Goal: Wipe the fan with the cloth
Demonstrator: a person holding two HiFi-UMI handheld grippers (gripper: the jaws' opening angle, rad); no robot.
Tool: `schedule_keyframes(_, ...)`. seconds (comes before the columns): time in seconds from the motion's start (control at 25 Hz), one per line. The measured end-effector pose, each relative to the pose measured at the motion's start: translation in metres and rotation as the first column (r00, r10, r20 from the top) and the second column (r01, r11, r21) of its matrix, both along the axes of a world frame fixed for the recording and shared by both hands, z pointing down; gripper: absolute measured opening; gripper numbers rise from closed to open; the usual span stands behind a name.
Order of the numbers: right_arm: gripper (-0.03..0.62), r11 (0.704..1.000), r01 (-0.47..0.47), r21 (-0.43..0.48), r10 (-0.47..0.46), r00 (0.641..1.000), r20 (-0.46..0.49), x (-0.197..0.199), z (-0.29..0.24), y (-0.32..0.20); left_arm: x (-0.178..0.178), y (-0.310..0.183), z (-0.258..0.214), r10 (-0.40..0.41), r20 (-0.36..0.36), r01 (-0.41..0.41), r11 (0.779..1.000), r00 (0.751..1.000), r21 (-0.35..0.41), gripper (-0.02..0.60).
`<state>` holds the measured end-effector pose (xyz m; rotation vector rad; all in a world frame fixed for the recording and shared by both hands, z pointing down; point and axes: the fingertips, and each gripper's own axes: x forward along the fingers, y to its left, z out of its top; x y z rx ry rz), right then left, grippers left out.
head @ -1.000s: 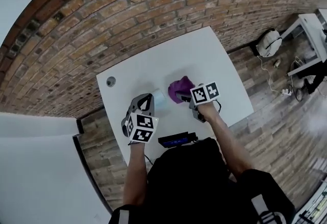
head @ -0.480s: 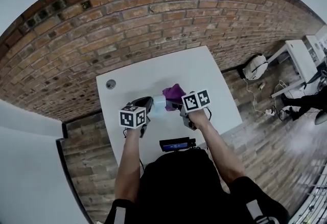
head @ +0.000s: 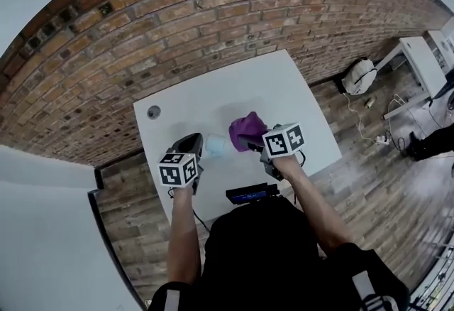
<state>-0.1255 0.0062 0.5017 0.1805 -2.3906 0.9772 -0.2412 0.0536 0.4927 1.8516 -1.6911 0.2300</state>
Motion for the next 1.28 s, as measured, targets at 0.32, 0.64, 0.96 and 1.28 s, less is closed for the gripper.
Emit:
schedule_keyframes(0.32,0.069,0.94,0.341,0.012,-0.34,0.934,0.109,-0.062,-0.004,0.01,0.018,0.028,0.031,-0.213,-0.27,0.211,0.977,0.939,-0.034,0.003)
schedule_keyframes(0.64,0.069,0.968,0.206,-0.146,-0.18,0.969,0.171,-0.029,0.01,-0.009,0.006,0.006,0.015,-0.223,-0.141,0.219,0.975,0.965,-0.042,0.003)
schedule_keyframes(0.96,0.069,0.963,0.265,-0.046,-0.241,0.927,0.289,-0.06,-0.043,0.013,0.053,-0.004,-0.003,0.071,0.309,0.006,0.971,0.948,-0.24,0.003)
schedule_keyframes(1.28,0.069,0.985,0.15,-0.085,-0.135,0.977,0.166,-0.04,0.03,0.002,0.054,-0.003,-0.002,0.152,0.334,-0.051,0.955,0.93,-0.292,0.003)
